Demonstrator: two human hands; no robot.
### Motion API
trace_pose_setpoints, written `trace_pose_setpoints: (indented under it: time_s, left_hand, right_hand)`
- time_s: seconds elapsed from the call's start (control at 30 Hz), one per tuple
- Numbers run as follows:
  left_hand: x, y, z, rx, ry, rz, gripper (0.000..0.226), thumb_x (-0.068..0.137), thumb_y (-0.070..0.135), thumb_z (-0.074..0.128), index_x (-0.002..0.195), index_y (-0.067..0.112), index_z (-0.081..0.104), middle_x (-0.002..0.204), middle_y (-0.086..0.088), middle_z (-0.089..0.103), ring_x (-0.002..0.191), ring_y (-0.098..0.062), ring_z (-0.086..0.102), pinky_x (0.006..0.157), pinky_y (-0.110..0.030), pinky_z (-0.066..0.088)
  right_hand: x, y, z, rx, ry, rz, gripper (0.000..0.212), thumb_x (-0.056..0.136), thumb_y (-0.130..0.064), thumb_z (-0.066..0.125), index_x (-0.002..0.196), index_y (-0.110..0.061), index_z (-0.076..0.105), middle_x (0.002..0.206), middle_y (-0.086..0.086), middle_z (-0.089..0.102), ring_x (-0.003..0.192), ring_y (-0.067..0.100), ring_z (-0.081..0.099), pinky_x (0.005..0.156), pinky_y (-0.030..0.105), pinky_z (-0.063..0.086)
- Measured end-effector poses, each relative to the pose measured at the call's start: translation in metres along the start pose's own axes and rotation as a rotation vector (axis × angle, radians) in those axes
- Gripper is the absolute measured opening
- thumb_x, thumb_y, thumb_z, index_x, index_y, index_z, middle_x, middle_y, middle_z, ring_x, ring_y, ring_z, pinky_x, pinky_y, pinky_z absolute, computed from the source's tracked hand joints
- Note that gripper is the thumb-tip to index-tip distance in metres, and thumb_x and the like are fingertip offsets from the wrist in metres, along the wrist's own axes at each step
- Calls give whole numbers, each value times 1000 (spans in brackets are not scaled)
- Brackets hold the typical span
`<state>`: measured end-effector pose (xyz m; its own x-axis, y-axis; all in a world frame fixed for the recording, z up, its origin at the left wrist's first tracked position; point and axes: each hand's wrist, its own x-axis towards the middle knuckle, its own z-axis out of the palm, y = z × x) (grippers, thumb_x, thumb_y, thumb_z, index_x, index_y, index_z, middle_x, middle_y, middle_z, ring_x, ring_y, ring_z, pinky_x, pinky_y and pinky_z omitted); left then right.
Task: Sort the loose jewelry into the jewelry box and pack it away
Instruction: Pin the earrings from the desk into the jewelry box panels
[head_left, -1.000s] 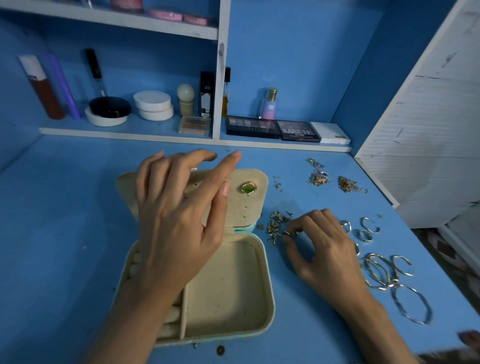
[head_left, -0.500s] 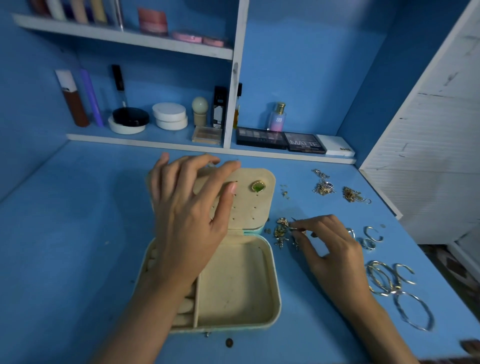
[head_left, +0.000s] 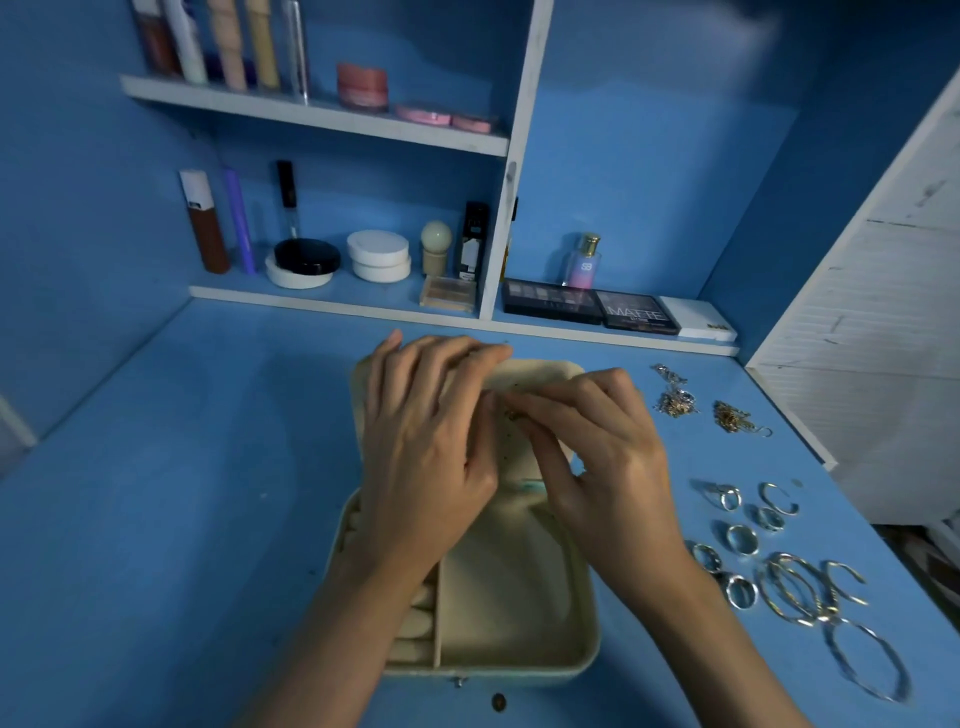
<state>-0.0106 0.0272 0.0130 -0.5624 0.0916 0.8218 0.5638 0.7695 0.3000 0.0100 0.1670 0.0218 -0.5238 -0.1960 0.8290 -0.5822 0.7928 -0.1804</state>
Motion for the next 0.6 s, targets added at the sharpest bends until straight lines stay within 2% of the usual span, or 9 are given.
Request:
trace_pose_setpoints:
  time_s: [0.1,0.2,0.27,0.37,0.43,0.57,0.6]
  left_hand:
    - [0,0,0,-10,-11,-7,34,83,9,54,116,11,65,110,-4,63,108,-23,49,110,-41,26]
    - [1,0,0,-16,-21,-9,37,80,10,54,116,12,65,110,-3,63,108,-23,49,110,-41,26]
    - [1,0,-1,-15,-25,-12,37,81,12,53,116,12,65,110,-3,63,108,-22,49,110,-41,25]
    - [1,0,0,-14,-15,-8,33,82,10,58,114,11,66,110,-2,63,108,-22,49,110,-40,25]
    - [1,0,1,-17,-8,-8,33,81,8,60,114,11,66,110,-2,63,108,-21,49,110,-39,25]
    - [1,0,1,-20,-5,-12,33,82,9,58,114,11,65,109,-3,63,109,-21,49,110,-39,24]
    - [1,0,0,-25,-7,-13,32,83,11,55,114,11,66,109,-3,63,109,-21,49,110,-38,24]
  right_hand:
    - [2,-1,3,-19,-2,6,21,81,1,67,99,-7,73,90,0,68,79,22,49,68,38,44]
    - [2,-5,1,19,-25,56,20,82,-1,64,100,-8,70,90,-5,66,80,16,45,75,23,41]
    - [4,-8,-1,81,-39,128,23,82,-3,62,102,-12,64,90,-16,58,83,11,45,77,13,38]
    - [8,-11,-3,126,-40,192,32,81,-7,62,107,-22,50,85,-22,50,85,3,43,78,4,35]
    - [10,-11,-3,131,-36,206,36,80,-7,62,109,-22,48,84,-22,50,85,0,42,78,1,33]
    - [12,-11,-2,136,-56,229,36,82,-11,61,113,-23,47,83,-7,57,86,-2,41,80,1,33]
    - [13,-11,-2,124,-52,228,35,83,-14,59,114,-23,48,83,-8,56,87,-1,41,80,1,33]
